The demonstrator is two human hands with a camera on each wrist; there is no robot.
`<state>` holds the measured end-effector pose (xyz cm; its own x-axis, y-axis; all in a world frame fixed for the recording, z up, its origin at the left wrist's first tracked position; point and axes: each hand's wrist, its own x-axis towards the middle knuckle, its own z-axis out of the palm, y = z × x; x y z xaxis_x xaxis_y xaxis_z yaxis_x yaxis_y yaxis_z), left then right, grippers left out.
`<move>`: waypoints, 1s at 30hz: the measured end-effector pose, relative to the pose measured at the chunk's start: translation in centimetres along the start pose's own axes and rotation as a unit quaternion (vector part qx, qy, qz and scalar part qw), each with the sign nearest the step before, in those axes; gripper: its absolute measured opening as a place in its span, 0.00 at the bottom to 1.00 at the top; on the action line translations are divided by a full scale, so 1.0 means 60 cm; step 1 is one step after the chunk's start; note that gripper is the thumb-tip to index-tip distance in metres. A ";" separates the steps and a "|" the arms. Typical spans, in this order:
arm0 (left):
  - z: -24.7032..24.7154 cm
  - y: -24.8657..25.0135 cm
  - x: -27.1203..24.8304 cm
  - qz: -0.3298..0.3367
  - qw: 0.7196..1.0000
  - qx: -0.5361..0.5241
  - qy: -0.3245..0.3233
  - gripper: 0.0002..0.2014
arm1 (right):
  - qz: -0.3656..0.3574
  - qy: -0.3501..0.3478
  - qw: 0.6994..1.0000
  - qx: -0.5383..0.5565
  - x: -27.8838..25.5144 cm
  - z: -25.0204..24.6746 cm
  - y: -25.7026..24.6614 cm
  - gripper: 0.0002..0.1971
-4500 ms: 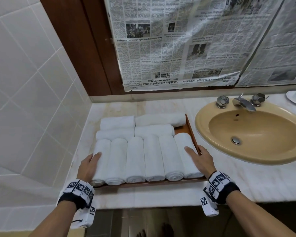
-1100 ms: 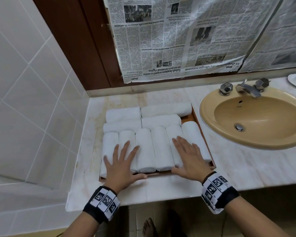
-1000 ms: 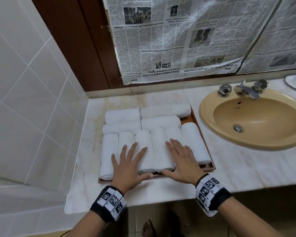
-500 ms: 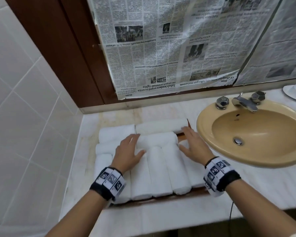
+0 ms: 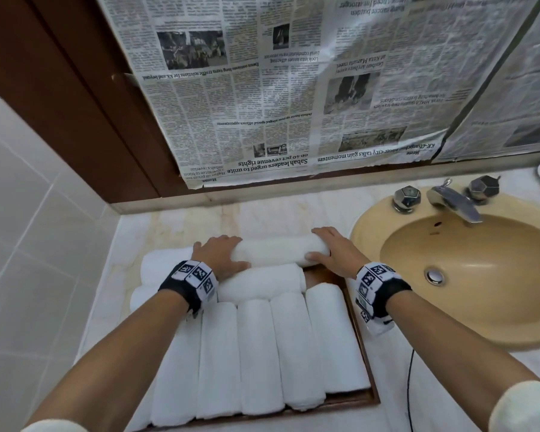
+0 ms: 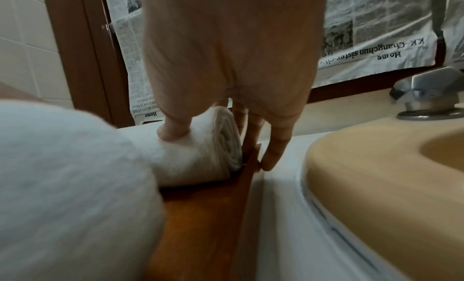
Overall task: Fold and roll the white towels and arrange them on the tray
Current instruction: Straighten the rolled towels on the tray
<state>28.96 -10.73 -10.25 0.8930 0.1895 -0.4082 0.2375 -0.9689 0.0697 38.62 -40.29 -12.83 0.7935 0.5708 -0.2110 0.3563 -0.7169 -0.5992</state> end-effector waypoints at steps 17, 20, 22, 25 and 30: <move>-0.014 0.005 0.017 -0.075 0.993 -0.032 -0.089 0.37 | 0.054 0.026 0.997 0.046 0.054 -0.024 -0.011 0.17; -0.004 0.006 0.011 -0.072 0.994 -0.041 -0.075 0.39 | 0.024 -0.017 1.000 0.011 0.037 -0.017 -0.015 0.25; 0.002 0.007 0.000 -0.059 0.996 -0.037 -0.051 0.40 | 0.001 -0.073 0.997 -0.004 0.026 -0.016 -0.013 0.35; 0.009 0.013 -0.009 -0.030 0.999 -0.030 -0.020 0.42 | -0.023 -0.095 0.995 -0.033 0.024 -0.014 -0.003 0.41; 0.015 0.017 -0.004 0.026 0.998 -0.061 0.006 0.40 | -0.016 -0.098 0.995 -0.020 0.037 -0.023 -0.001 0.39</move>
<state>28.66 -11.90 -10.88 0.9097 0.1420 -0.3902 0.2350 -0.9509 0.2016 41.03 -39.56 -12.18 0.6711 0.6579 -0.3418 0.4019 -0.7103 -0.5779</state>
